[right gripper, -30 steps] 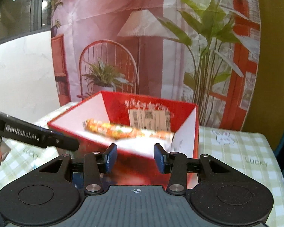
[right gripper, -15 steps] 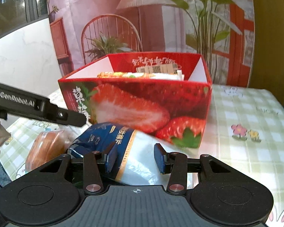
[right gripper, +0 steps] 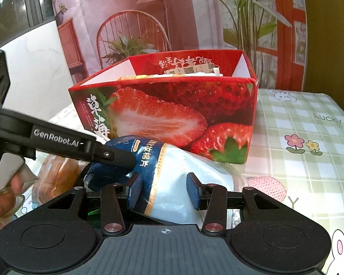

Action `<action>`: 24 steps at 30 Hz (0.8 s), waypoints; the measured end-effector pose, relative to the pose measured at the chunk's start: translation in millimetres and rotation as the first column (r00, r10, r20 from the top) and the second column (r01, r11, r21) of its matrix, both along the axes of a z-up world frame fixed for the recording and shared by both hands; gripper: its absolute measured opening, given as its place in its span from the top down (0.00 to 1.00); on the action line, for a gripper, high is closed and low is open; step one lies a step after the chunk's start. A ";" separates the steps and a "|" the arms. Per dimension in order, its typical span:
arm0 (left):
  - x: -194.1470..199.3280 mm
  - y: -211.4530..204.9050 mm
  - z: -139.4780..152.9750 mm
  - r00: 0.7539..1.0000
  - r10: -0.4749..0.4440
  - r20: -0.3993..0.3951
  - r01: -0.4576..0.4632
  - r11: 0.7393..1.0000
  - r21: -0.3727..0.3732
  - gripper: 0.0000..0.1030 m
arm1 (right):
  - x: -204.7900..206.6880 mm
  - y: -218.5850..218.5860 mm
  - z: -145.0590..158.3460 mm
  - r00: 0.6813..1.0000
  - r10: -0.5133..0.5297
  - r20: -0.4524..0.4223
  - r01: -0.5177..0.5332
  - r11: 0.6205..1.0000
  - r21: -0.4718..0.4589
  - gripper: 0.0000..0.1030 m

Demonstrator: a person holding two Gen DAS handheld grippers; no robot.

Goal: Organize soft objects

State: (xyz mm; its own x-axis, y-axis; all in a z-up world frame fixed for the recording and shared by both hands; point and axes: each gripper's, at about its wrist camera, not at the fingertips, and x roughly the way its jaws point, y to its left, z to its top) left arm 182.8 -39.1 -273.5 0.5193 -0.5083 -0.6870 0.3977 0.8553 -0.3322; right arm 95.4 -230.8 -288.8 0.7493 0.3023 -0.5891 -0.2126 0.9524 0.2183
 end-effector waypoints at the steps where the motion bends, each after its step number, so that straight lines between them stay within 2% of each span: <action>1: -1.1 1.2 0.9 1.000 0.003 0.001 -0.003 1.000 -0.012 0.75 | 0.1 -0.3 0.1 1.000 0.000 0.001 0.000 1.000 0.005 0.59; 6: -13.3 11.4 11.1 0.999 0.030 0.035 -0.029 0.999 -0.038 0.78 | -2.7 -1.3 4.0 1.000 -0.004 0.027 0.004 1.000 0.010 0.47; 12: -22.8 20.7 21.5 0.998 0.049 0.045 -0.048 0.999 -0.022 0.78 | -6.0 -3.6 12.5 0.998 -0.022 0.057 0.021 1.000 0.016 0.42; 19: -18.5 23.2 8.7 0.998 0.065 0.000 -0.065 0.998 0.019 0.78 | -0.8 -11.0 4.0 0.998 -0.054 0.009 0.054 0.998 0.032 0.41; 22: -17.7 25.6 3.9 0.998 0.064 -0.013 -0.063 0.998 0.029 0.78 | 0.8 -14.5 -1.3 0.998 -0.066 -0.015 0.067 0.997 0.041 0.35; 24: -16.5 27.1 2.4 0.998 0.065 -0.020 -0.064 0.998 0.025 0.77 | 1.6 -16.0 -4.7 0.997 -0.073 -0.028 0.074 0.996 0.048 0.35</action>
